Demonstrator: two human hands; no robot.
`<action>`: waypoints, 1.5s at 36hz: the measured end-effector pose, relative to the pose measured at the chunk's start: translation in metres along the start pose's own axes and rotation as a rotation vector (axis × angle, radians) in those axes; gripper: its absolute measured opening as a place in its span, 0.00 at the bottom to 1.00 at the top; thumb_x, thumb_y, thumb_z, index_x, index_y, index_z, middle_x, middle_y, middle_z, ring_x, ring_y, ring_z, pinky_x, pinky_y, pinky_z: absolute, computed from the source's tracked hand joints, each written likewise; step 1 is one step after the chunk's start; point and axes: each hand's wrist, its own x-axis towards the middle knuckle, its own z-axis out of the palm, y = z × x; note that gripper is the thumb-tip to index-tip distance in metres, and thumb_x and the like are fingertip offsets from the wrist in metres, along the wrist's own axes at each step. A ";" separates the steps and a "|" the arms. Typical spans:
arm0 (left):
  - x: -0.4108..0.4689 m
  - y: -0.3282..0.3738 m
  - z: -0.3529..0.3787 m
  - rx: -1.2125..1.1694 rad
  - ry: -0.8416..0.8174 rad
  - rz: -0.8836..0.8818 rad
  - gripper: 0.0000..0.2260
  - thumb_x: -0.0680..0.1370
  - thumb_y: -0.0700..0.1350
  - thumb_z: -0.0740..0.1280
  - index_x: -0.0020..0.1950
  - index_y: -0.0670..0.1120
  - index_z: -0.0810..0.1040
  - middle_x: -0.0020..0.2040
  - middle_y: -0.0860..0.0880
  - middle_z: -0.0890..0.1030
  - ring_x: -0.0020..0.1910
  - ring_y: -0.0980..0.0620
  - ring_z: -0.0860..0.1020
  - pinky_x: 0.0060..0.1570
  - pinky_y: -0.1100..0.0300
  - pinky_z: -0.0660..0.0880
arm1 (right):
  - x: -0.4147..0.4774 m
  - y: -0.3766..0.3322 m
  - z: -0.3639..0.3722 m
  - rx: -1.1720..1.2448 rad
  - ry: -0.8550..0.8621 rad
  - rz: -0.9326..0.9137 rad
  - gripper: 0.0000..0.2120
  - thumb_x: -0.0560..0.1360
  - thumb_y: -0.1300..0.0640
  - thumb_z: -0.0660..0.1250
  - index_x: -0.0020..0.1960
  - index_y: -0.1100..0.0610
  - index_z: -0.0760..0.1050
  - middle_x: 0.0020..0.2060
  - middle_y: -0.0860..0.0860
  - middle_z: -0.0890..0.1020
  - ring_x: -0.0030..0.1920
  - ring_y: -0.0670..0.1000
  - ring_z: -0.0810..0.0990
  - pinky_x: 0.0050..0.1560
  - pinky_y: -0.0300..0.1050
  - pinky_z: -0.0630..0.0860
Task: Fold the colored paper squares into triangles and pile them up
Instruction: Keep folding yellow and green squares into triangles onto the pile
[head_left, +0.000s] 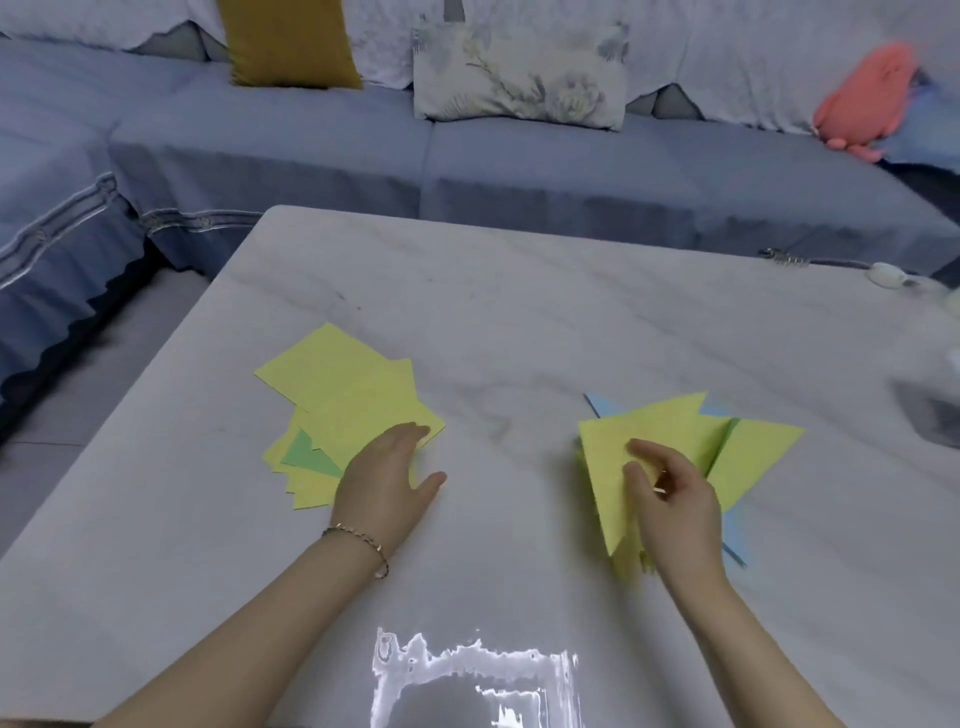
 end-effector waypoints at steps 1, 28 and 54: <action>0.005 -0.007 0.000 0.123 -0.028 -0.018 0.26 0.76 0.51 0.65 0.72 0.47 0.63 0.73 0.50 0.61 0.72 0.53 0.59 0.68 0.61 0.57 | 0.006 0.005 -0.006 -0.074 -0.002 0.017 0.11 0.74 0.60 0.66 0.56 0.56 0.78 0.46 0.50 0.79 0.46 0.46 0.75 0.43 0.33 0.68; -0.008 0.017 -0.041 -0.111 0.125 0.139 0.08 0.73 0.35 0.65 0.46 0.44 0.83 0.57 0.50 0.79 0.58 0.51 0.75 0.53 0.69 0.64 | -0.028 0.000 0.029 -0.142 -0.296 -0.456 0.40 0.68 0.57 0.74 0.70 0.38 0.55 0.68 0.50 0.59 0.64 0.44 0.63 0.62 0.41 0.65; -0.008 0.042 -0.041 -0.574 -0.491 -0.263 0.03 0.72 0.36 0.70 0.41 0.43 0.80 0.27 0.54 0.79 0.28 0.59 0.76 0.31 0.68 0.74 | -0.046 0.011 0.015 -0.195 -0.400 -1.056 0.09 0.81 0.50 0.56 0.55 0.47 0.75 0.58 0.44 0.75 0.62 0.49 0.72 0.58 0.50 0.67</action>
